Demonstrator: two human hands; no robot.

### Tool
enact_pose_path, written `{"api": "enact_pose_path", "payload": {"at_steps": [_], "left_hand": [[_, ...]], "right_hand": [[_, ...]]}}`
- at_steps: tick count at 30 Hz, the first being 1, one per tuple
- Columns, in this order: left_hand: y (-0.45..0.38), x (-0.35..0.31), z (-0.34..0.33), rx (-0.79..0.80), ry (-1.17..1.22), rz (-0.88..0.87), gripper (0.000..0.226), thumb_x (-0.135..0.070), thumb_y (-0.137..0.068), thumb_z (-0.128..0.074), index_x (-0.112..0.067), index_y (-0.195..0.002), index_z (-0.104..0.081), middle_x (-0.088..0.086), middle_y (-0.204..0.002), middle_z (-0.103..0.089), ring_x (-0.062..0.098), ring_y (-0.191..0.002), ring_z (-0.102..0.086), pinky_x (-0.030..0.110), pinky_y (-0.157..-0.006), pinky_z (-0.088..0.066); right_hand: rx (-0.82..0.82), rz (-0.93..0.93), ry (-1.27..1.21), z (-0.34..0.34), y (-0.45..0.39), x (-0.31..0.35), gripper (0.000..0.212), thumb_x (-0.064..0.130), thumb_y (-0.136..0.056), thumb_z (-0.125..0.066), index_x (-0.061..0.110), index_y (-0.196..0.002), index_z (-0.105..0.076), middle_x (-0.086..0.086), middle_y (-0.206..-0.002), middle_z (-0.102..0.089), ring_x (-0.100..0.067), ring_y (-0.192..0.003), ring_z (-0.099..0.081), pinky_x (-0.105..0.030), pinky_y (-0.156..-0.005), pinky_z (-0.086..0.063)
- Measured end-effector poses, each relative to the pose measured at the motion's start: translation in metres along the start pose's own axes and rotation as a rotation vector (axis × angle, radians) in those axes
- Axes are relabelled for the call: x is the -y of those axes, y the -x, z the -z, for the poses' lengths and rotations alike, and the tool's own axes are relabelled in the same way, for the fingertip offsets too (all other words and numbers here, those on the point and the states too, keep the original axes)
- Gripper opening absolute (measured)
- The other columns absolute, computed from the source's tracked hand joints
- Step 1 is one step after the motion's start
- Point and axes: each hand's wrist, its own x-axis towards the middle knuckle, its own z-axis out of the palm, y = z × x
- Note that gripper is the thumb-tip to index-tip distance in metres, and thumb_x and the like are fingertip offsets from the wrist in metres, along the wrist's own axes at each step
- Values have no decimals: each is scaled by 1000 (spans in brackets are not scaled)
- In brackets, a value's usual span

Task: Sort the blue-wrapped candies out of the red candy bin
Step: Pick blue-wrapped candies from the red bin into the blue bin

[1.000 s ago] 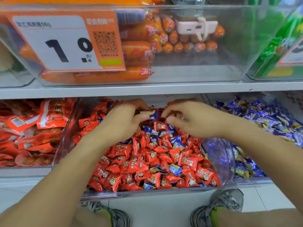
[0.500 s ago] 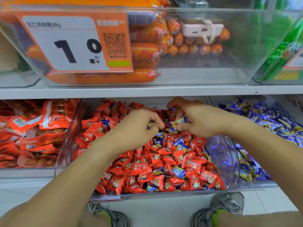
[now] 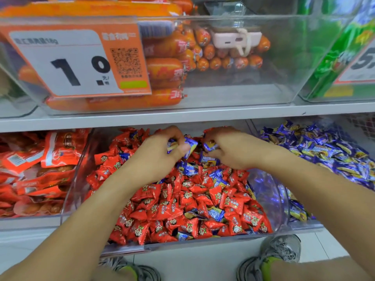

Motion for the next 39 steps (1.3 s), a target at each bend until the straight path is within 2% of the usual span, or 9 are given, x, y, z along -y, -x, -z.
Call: {"api": "enact_pose_path", "payload": {"at_steps": [3,6,10,13,16,22,29,35,39], "left_hand": [[-2,-1,-2,-21,55,77,20,-38,-97,-52,-19,-94,-53,-3,-83,-61,0,-53,-50,20,-51,-35],[-3,1,-5,-37,74,170,26,-43,-97,-50,-17,-92,-52,2,-85,-62,14,-61,-53,27,-53,-37],[-1,2,-7,-27,71,179,24,-43,-96,-53,-20,-89,-53,-3,-96,-64,3,-62,-51,23,-54,-35],[2,1,-5,-19,82,198,24,-42,-93,-59,-19,-86,-54,-9,-94,-63,5,-43,-53,19,-46,-36],[1,1,-1,-32,153,250,27,-39,-90,-65,-15,-85,-54,1,-78,-64,3,-31,-46,14,-37,-33],[2,1,2,-40,147,268,29,-42,-87,-68,-16,-86,-56,13,-87,-71,9,-37,-53,17,-40,-38],[6,10,12,-67,171,298,29,-43,-86,-68,-17,-84,-56,13,-75,-69,12,-41,-56,20,-46,-42],[10,9,16,-38,139,308,30,-44,-87,-68,-16,-87,-57,16,-89,-71,7,-38,-52,17,-45,-43],[15,10,17,-24,141,292,31,-44,-88,-67,-14,-87,-58,2,-89,-67,12,-50,-57,13,-47,-45]], "right_hand": [[-2,-27,-30,6,8,1,34,36,-94,-61,20,-123,-55,-2,-110,-56,-20,-96,-52,-30,-77,-42],[63,-20,37,1,4,6,38,49,-85,-69,15,-102,-66,-3,-98,-69,-25,-93,-64,-38,-79,-54],[27,-41,135,-5,-6,6,42,45,-86,-71,11,-111,-68,-10,-114,-66,-29,-105,-62,-42,-86,-55],[42,-18,59,0,-7,4,37,39,-90,-68,14,-117,-64,-8,-121,-63,-27,-110,-60,-38,-92,-52],[40,7,25,3,-6,0,32,34,-89,-68,17,-115,-61,-6,-118,-62,-25,-107,-58,-33,-87,-50],[147,48,319,-2,-18,5,48,48,-87,-69,12,-118,-65,-8,-114,-67,-29,-102,-63,-38,-85,-54],[77,92,-5,18,-16,-4,42,35,-97,-59,19,-135,-52,-2,-136,-55,-22,-121,-52,-26,-96,-40],[146,111,-47,13,-10,19,30,32,-97,-53,22,-125,-48,3,-103,-55,-21,-92,-55,-30,-77,-44],[276,135,30,11,-13,18,39,22,-87,-66,25,-122,-51,13,-78,-50,-12,-69,-50,-27,-58,-38]]}}
